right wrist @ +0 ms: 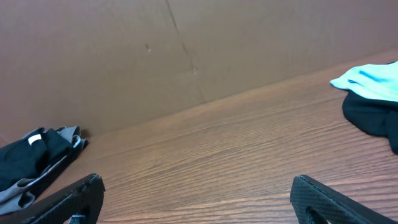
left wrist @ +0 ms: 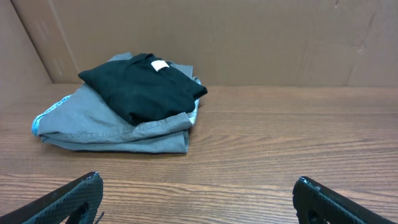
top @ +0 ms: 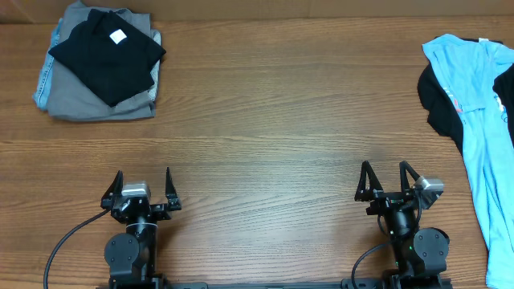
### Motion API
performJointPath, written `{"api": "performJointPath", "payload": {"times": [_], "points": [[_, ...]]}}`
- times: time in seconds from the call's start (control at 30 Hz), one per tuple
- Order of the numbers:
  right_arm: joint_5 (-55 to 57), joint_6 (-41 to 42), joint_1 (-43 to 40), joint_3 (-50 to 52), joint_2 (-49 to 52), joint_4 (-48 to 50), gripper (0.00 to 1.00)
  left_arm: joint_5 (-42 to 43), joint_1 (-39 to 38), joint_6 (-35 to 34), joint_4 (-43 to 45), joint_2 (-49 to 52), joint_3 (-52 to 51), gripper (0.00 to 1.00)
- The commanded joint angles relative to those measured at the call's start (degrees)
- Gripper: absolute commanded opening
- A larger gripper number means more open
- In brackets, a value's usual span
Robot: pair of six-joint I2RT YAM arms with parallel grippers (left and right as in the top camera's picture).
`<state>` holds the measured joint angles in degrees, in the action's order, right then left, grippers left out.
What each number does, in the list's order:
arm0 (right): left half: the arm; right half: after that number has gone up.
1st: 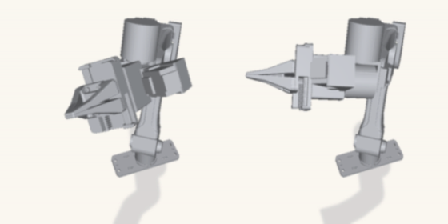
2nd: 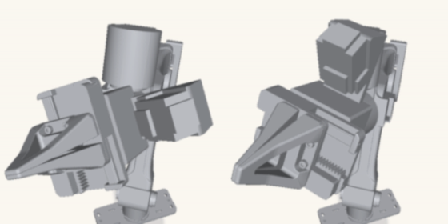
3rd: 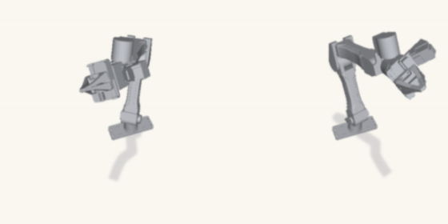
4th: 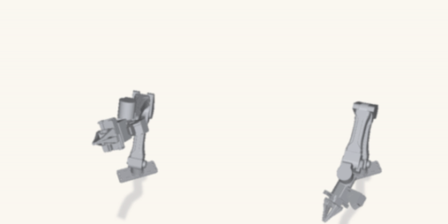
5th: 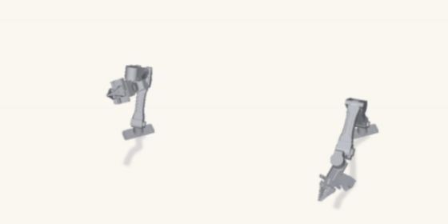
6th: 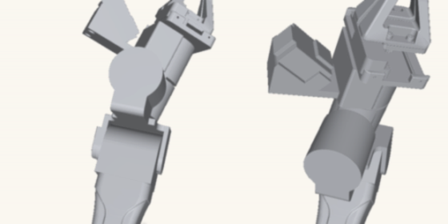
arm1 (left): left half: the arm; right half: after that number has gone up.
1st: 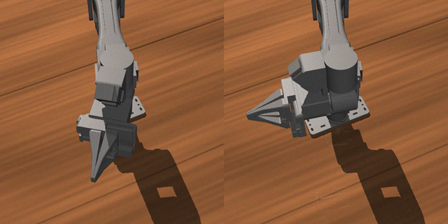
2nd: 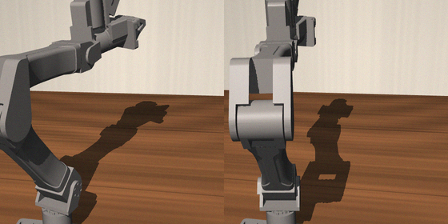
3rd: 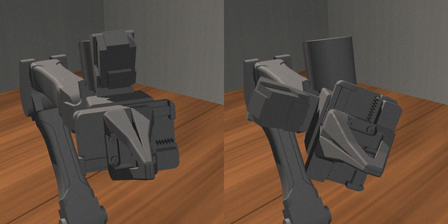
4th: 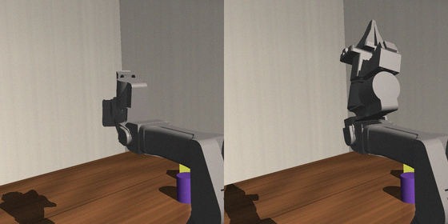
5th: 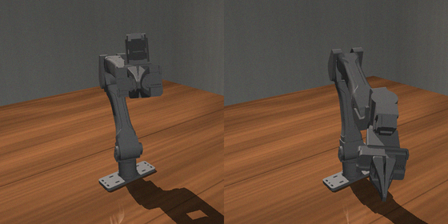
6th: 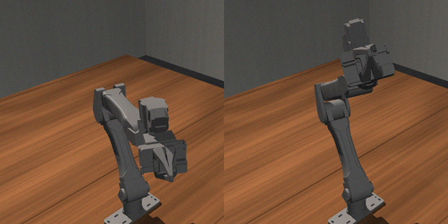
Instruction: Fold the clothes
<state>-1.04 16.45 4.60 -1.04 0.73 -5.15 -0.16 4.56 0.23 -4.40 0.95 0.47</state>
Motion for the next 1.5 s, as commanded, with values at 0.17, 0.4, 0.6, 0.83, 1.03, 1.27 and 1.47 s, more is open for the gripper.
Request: {"api": "performJointPath", "payload": {"times": [0.17, 0.4, 0.6, 0.83, 1.03, 1.27, 1.47], "points": [[0.6, -0.2, 0.3, 0.6, -0.6, 0.3, 1.0, 0.8, 0.3, 1.1, 0.0, -0.7, -0.2, 1.0], [0.6, -0.2, 0.3, 0.6, -0.6, 0.3, 1.0, 0.8, 0.3, 1.1, 0.0, -0.7, -0.2, 1.0], [0.6, -0.2, 0.3, 0.6, -0.6, 0.3, 1.0, 0.8, 0.3, 1.1, 0.0, -0.7, -0.2, 1.0], [0.6, -0.2, 0.3, 0.6, -0.6, 0.3, 1.0, 0.8, 0.3, 1.1, 0.0, -0.7, -0.2, 1.0], [0.6, -0.2, 0.3, 0.6, -0.6, 0.3, 1.0, 0.8, 0.3, 1.1, 0.0, -0.7, -0.2, 1.0], [0.6, -0.2, 0.3, 0.6, -0.6, 0.3, 1.0, 0.8, 0.3, 1.1, 0.0, -0.7, -0.2, 1.0], [-2.0, 2.8, 0.3, 0.6, -0.6, 2.2, 1.0, 0.8, 0.3, 1.1, 0.0, -0.7, -0.2, 1.0]]}}
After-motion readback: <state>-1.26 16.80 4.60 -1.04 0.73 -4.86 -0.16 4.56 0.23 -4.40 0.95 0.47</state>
